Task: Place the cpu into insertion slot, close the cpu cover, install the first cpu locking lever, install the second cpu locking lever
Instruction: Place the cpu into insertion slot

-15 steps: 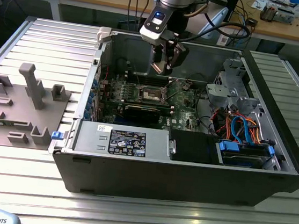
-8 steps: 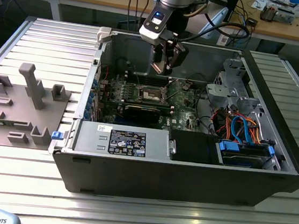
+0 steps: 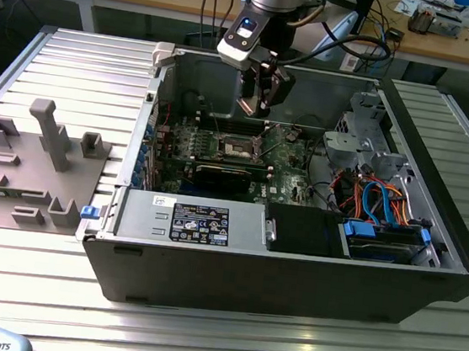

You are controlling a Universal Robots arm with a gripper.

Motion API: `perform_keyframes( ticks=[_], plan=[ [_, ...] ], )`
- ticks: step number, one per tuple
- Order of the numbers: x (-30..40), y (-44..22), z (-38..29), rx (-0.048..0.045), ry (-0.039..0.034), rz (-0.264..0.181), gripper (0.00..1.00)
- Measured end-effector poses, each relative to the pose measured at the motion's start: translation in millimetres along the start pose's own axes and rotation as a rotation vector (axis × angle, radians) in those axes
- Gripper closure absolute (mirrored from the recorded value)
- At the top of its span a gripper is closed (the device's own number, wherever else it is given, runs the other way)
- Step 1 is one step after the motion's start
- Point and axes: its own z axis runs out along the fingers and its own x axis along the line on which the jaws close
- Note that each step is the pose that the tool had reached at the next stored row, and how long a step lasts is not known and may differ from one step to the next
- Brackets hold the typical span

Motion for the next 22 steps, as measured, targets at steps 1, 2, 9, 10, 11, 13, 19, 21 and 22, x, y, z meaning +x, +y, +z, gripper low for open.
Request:
perform_keyframes(
  ticks=[1,2,9,10,11,13,19,21,22],
  plan=[
    [0.0,0.0,0.0,0.0,0.0,0.002,0.46],
    [0.0,0.0,0.1,-0.0001,-0.0001,0.004,0.46],
    [0.0,0.0,0.1,-0.0002,-0.0011,0.026,0.46],
    [0.0,0.0,0.1,-0.0002,-0.0013,0.029,0.46],
    [0.0,0.0,0.1,-0.0002,-0.0014,0.032,0.46],
    [0.0,0.0,0.1,-0.0002,-0.0016,0.037,0.46],
    [0.0,0.0,0.4,-0.0003,-0.0026,0.058,0.46],
    [0.0,0.0,0.4,-0.0003,-0.003,0.065,0.46],
    [0.0,0.0,0.5,-0.0003,-0.0031,0.069,0.46]
  ],
)
